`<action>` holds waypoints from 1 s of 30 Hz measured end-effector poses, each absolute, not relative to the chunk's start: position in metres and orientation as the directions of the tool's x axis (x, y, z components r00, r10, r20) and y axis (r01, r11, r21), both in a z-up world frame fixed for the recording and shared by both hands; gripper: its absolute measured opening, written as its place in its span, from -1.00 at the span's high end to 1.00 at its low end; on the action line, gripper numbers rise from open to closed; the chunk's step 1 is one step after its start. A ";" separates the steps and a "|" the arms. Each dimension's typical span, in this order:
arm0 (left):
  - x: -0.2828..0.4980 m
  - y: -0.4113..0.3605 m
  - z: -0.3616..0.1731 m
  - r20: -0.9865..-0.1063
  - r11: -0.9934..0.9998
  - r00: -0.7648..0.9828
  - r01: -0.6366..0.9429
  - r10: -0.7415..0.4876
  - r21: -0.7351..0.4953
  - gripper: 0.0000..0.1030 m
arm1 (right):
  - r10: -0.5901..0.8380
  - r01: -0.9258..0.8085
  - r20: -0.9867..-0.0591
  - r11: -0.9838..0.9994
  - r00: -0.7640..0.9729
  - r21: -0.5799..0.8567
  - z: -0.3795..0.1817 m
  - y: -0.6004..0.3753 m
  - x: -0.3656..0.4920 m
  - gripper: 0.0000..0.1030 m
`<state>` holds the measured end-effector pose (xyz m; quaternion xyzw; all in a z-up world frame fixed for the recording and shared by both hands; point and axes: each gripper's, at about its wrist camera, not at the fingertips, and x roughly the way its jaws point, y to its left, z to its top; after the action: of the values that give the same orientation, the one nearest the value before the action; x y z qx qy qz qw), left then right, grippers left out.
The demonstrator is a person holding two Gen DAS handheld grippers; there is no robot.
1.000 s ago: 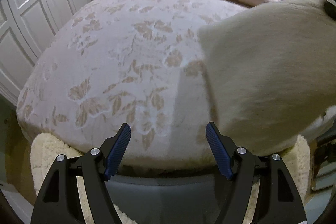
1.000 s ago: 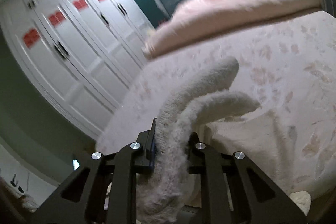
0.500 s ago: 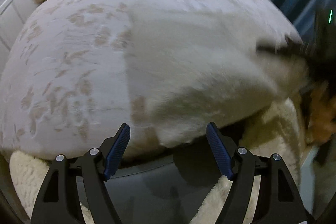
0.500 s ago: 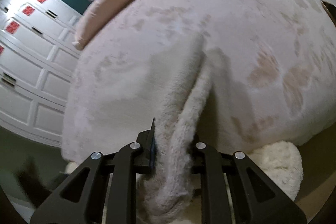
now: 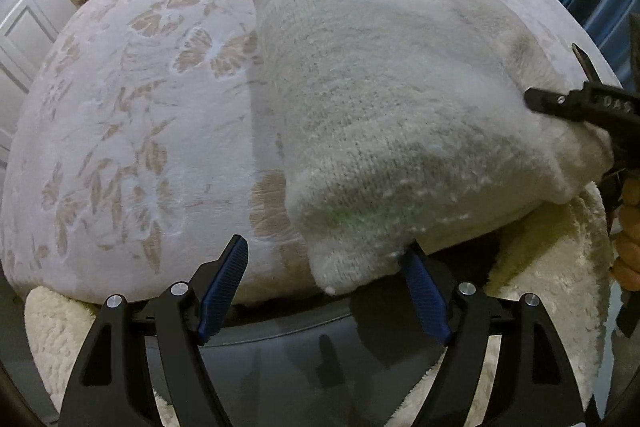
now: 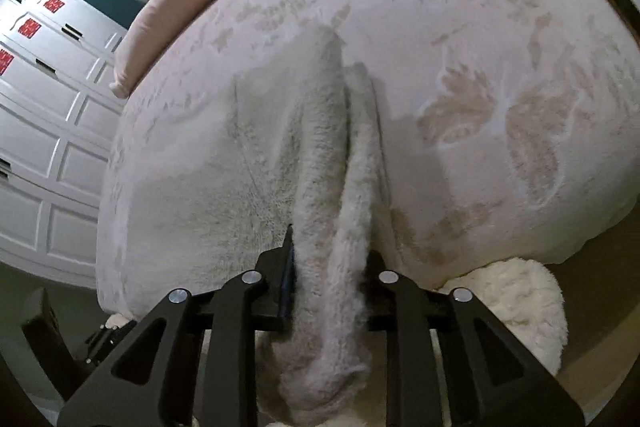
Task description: Fold small clothes
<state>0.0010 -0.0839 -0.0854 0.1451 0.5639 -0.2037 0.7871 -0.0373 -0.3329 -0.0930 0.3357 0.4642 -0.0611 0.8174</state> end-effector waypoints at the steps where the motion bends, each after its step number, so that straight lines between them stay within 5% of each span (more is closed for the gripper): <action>1: 0.002 -0.083 -0.084 -0.947 0.875 0.279 0.483 -0.161 -0.007 -0.48 | 0.195 0.412 -0.803 0.776 0.564 0.478 -0.087 -0.333 -0.039 0.47; 7: -0.002 -0.072 -0.066 -0.934 0.884 0.316 0.468 -0.166 0.001 -0.48 | 0.011 0.390 -0.802 0.870 0.597 0.302 -0.028 -0.312 -0.052 0.41; 13: -0.002 -0.051 -0.045 -0.919 0.915 0.370 0.403 -0.134 0.029 -0.48 | 0.171 0.179 -0.715 0.905 0.678 0.387 0.016 -0.260 -0.026 0.43; 22: 0.017 0.005 -0.038 -0.914 0.968 0.402 0.248 -0.060 0.046 -0.48 | 0.260 0.043 -0.856 0.949 0.446 0.311 -0.094 -0.176 0.013 0.42; 27: 0.026 0.006 -0.033 -0.909 0.972 0.411 0.232 -0.076 0.024 -0.48 | 0.257 0.114 -0.814 0.924 0.521 0.365 -0.045 -0.213 0.004 0.43; 30: 0.033 -0.011 -0.026 -0.900 0.964 0.416 0.265 -0.130 -0.017 -0.48 | 0.190 0.243 -0.779 0.883 0.598 0.402 -0.025 -0.265 -0.014 0.17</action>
<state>0.0332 -0.0109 -0.0263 0.0639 0.5275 -0.1179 0.8389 -0.0138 -0.2649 -0.0250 0.2416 0.4481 -0.0152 0.8606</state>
